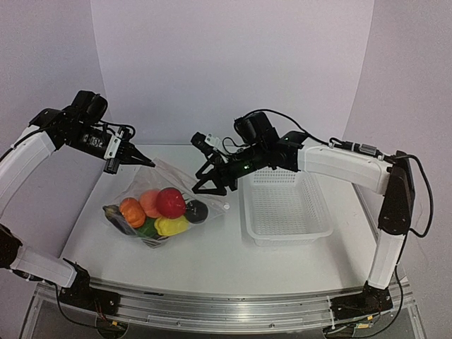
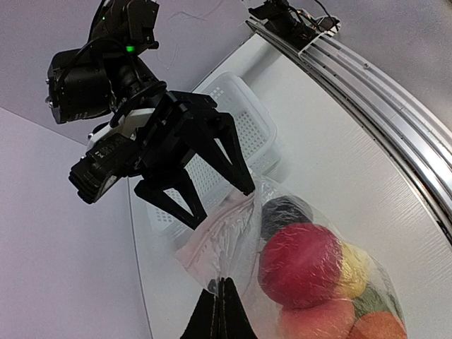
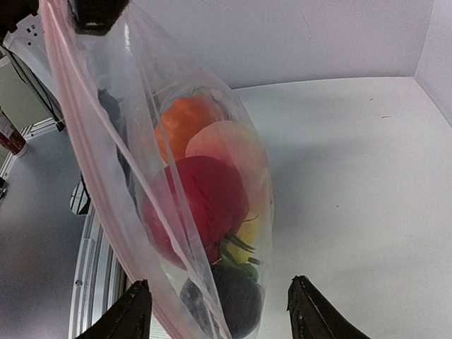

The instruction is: Open the zip-top bag and remove the fake food

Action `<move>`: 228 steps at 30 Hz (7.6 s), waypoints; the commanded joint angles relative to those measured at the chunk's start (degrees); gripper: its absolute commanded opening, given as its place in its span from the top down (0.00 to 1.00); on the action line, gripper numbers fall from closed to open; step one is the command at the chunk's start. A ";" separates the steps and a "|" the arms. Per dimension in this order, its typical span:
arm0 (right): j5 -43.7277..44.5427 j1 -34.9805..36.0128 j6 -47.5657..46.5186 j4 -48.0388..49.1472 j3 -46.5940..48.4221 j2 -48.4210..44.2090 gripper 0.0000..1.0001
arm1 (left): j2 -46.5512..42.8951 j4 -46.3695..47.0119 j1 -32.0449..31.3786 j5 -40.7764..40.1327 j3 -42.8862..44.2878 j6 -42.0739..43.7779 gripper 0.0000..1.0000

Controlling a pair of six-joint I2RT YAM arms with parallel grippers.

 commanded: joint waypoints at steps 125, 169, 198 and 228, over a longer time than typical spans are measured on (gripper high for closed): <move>33.94 1.90 53.00 1.25 -0.96 5.66 0.81 | 31.30 4.79 -10.64 -37.86 15.96 -71.96 1.00; 11.75 2.63 -15.38 23.00 -12.10 0.77 0.24 | 32.36 0.80 -10.79 -32.13 19.28 -70.33 1.00; 31.67 5.16 -9.90 31.28 -1.78 16.24 0.27 | 32.60 1.52 -10.79 -22.63 20.79 -78.28 1.00; 37.03 4.91 -5.99 44.86 -3.66 21.87 0.45 | 32.76 3.36 -9.62 -7.84 18.31 -86.07 1.00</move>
